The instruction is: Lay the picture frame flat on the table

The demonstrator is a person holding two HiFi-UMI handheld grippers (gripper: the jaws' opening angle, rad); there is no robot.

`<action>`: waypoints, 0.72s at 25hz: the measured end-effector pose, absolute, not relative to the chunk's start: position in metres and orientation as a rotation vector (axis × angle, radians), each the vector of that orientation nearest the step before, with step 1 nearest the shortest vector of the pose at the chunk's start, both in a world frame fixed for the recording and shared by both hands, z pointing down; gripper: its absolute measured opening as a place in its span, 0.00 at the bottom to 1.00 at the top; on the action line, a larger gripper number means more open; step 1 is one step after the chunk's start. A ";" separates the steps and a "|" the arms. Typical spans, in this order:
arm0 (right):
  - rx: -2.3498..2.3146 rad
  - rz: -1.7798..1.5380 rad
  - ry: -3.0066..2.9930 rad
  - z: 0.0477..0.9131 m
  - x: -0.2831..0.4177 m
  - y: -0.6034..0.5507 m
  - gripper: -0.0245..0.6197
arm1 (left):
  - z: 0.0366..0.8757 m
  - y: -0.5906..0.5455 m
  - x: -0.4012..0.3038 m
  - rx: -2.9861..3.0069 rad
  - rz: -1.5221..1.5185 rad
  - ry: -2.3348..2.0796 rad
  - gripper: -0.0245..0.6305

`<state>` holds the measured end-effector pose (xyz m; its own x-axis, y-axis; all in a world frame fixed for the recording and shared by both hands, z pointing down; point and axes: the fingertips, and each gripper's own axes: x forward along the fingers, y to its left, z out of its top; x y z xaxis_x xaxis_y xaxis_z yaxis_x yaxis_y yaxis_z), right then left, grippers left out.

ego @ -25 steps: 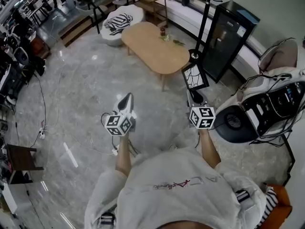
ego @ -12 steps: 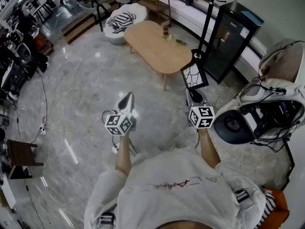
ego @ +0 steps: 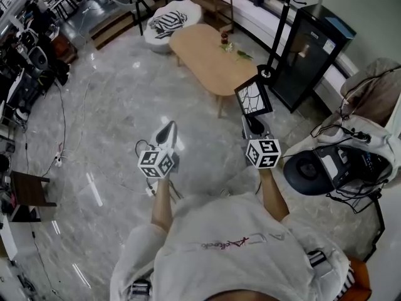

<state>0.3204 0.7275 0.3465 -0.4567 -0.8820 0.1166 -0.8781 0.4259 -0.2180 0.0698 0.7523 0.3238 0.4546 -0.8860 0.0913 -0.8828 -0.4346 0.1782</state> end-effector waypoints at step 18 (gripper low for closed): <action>-1.596 -0.393 2.693 0.357 0.304 0.676 0.15 | 0.355 0.711 0.055 2.425 -0.013 -1.557 0.04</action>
